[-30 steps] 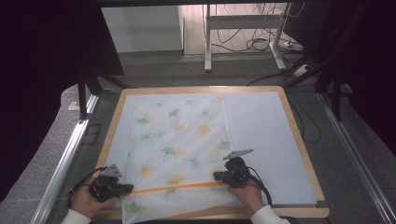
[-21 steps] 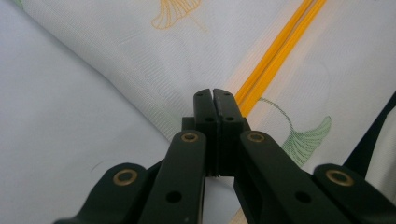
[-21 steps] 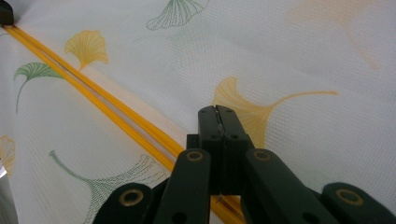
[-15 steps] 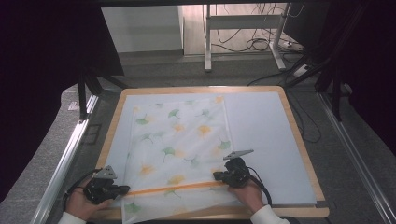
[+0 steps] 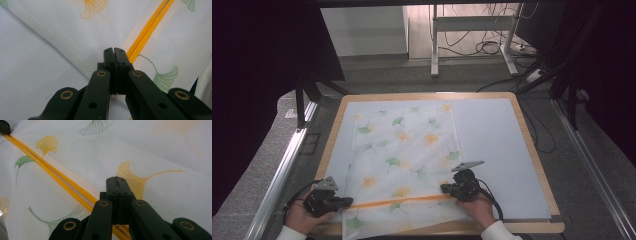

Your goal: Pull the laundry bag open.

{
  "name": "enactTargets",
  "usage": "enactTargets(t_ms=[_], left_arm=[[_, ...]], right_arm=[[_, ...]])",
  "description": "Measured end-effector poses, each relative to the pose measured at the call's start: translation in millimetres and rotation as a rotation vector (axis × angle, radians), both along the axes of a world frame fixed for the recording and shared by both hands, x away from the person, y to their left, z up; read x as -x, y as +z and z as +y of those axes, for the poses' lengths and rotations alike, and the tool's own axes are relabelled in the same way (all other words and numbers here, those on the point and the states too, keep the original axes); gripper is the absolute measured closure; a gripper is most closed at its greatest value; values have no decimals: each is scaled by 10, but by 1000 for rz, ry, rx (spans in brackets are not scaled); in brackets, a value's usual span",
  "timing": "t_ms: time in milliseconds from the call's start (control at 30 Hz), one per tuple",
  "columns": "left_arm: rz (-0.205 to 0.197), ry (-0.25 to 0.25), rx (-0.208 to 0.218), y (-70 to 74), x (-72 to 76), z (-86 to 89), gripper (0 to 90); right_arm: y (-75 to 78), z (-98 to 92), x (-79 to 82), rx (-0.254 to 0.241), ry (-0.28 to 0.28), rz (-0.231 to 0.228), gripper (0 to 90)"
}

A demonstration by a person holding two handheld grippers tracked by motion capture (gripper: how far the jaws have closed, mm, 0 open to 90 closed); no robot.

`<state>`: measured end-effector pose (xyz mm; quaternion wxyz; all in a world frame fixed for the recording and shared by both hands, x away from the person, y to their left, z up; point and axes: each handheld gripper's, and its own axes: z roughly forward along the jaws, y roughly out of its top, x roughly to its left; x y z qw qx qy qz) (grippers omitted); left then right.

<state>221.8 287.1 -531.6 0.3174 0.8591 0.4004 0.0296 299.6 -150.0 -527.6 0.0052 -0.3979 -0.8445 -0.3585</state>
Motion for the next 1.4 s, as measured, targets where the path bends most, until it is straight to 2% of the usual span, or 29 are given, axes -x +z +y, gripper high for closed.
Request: enactTargets(t_ms=[167, 567, 667, 767, 833, 900, 933, 1000, 1033, 1100, 1267, 1400], left_arm=[[1, -1, 10, -2, -9, 11, 900], [-26, 12, 3, 14, 25, -15, 897], [-49, 29, 11, 30, 46, -6, 875], [-106, 68, 37, 95, 67, 17, 784], [-143, 94, 76, 160, 69, 35, 725], [-158, 119, 105, 206, 47, 42, 586], [-167, 131, 114, 229, 23, 39, 544], [-194, 149, 115, 253, -26, 20, 469], [-204, 152, 111, 264, -58, 3, 416], [-222, 145, 101, 290, -143, -41, 351], [-275, 145, 85, 371, -333, -151, 291], [-286, 155, 79, 364, -437, -184, 266]], right_arm=[[2, -5, -11, -2, 6, 6, 893], [20, 5, 9, 13, 19, -26, 892], [76, -10, 22, -24, 15, -58, 892], [159, -72, 49, -61, -1, -108, 857], [196, -125, 58, -68, -3, -127, 816], [234, -188, 63, -63, -13, -149, 726], [243, -213, 60, -65, -19, -156, 700], [269, -282, 54, -74, -34, -160, 626], [277, -321, 49, -79, -58, -169, 571], [296, -396, 36, -88, -88, -178, 536], [330, -543, 1, -101, -133, -205, 464], [343, -703, -20, -100, -176, -222, 415]])
